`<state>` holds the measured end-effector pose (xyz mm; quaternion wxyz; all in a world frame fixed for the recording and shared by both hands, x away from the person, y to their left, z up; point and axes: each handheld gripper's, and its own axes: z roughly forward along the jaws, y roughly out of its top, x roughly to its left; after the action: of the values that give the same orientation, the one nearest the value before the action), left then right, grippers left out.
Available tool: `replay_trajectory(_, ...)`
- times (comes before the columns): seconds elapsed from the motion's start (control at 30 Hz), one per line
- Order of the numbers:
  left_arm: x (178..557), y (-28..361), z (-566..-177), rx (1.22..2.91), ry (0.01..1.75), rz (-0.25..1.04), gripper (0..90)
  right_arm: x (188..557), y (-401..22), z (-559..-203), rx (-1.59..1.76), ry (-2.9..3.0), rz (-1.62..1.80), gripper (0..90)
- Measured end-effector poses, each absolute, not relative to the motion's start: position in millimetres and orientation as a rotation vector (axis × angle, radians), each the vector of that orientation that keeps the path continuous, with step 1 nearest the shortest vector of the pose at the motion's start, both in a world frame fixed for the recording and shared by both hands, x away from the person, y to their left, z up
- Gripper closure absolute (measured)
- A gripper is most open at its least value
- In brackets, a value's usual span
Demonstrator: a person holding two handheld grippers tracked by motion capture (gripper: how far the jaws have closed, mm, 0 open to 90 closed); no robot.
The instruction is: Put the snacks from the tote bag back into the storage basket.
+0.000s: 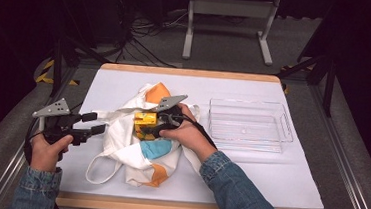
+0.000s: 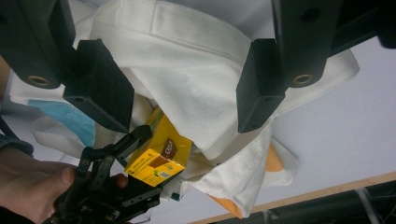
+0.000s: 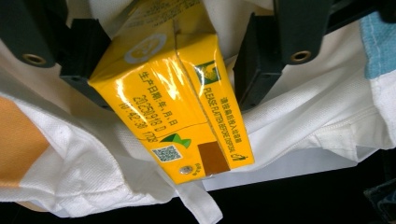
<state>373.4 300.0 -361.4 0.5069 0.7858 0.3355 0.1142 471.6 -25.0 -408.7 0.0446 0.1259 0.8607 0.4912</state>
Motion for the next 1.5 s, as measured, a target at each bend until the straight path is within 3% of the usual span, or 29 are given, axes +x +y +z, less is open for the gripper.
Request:
replay_trajectory(0.57,373.8,300.3,-361.8,1.895,0.809,0.273,37.6,471.7,-28.5,-405.8,0.311,2.659,1.482,50.9)
replay_trajectory(0.97,374.0,301.1,-362.1,1.894,0.809,0.274,37.5,469.2,-27.9,-401.4,0.258,2.645,1.451,51.6)
replay_trajectory(1.5,373.4,301.6,-361.8,1.887,0.814,0.271,37.5,463.6,-31.6,-363.1,0.225,2.543,1.565,51.7)
